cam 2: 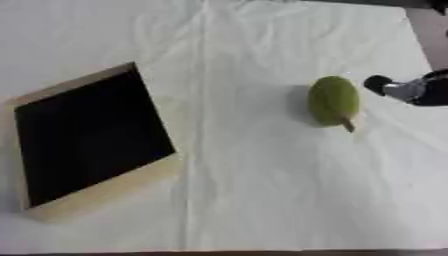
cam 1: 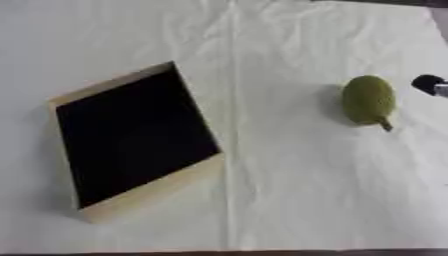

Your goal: Pick up objects on the table and place them in the box.

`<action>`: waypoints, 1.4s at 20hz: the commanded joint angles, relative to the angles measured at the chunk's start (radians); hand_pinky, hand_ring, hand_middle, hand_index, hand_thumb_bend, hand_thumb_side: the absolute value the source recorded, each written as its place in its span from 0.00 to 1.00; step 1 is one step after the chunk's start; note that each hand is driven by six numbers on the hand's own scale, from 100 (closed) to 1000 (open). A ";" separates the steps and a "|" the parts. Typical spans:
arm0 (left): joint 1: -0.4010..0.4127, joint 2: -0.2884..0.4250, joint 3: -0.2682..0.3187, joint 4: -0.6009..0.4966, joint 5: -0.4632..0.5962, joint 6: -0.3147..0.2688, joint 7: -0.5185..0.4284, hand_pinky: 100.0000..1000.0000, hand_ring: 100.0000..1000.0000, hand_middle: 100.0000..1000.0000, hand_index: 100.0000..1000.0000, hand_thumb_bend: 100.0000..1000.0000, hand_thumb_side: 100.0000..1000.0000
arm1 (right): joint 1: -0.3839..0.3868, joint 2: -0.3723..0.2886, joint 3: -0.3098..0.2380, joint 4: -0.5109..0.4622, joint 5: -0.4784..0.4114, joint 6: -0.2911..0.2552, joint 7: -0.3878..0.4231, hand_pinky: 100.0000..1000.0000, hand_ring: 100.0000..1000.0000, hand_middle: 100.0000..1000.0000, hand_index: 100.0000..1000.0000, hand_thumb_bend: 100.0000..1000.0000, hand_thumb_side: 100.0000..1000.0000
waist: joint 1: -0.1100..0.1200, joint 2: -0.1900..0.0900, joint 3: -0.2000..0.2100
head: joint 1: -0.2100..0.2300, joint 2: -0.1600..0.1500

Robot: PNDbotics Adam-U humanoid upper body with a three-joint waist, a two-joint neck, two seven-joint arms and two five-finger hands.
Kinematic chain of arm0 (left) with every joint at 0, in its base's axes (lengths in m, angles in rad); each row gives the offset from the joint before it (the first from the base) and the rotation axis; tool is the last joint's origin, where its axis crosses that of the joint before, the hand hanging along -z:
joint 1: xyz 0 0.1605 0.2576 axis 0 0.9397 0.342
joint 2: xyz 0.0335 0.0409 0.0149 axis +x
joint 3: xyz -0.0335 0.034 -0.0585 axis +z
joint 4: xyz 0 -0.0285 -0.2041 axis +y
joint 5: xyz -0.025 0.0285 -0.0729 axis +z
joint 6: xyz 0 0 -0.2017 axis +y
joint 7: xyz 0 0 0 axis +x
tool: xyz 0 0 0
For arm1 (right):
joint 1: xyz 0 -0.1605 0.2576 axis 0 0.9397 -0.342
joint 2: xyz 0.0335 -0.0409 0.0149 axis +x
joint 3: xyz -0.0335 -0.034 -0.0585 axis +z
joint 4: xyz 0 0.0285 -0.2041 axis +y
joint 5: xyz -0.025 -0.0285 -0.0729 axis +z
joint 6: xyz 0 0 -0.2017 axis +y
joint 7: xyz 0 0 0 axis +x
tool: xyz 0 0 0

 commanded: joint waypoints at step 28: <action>-0.003 0.025 0.000 -0.015 0.006 0.002 -0.007 0.44 0.43 0.50 0.67 0.20 0.52 | -0.092 -0.046 0.010 -0.015 -0.154 0.044 0.434 0.87 0.89 0.92 1.00 0.27 0.00 | -0.001 -0.018 0.007 | -0.013 -0.004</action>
